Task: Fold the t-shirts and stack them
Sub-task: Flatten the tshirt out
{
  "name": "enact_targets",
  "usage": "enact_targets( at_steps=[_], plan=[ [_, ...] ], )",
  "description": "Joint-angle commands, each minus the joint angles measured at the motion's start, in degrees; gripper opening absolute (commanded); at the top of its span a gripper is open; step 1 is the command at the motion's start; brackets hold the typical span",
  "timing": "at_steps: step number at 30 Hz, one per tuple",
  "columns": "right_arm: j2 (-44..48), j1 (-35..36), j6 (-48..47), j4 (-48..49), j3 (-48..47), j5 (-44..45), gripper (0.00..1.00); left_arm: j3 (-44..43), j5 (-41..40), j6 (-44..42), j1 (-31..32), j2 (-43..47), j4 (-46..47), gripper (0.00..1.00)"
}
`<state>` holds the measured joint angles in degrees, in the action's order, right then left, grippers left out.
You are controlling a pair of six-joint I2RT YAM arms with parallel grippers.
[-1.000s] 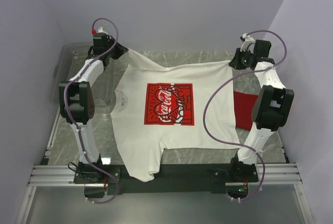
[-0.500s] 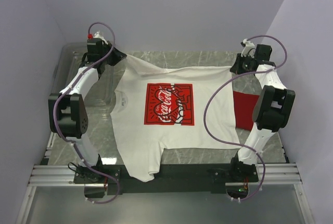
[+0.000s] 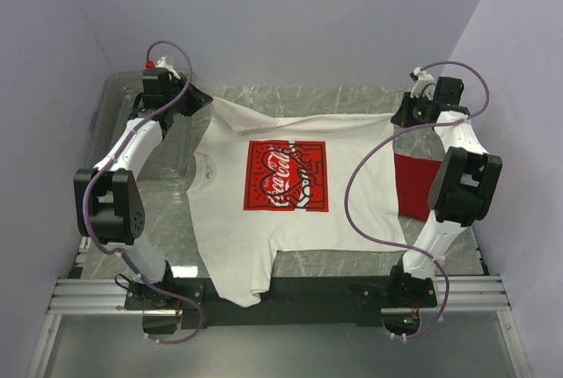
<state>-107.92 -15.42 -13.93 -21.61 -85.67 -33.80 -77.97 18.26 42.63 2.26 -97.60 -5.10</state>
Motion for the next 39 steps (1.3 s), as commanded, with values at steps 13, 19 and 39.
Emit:
enact_targets(
  at_steps=[13,19,39],
  plan=[
    [22.4,-0.7,-28.0,-7.0,8.8,-14.8,0.0,5.8,10.9,-10.0,-0.8,13.5,-1.2,0.0],
    [41.7,-2.2,-39.4,-17.2,9.4,-19.7,0.0,11.5,21.2,-14.8,-0.8,31.1,1.1,0.0],
    [31.2,-8.4,-11.5,-15.0,-2.9,-12.9,0.0,-9.9,10.7,-2.2,-2.2,16.6,-14.1,0.0]
  ],
)
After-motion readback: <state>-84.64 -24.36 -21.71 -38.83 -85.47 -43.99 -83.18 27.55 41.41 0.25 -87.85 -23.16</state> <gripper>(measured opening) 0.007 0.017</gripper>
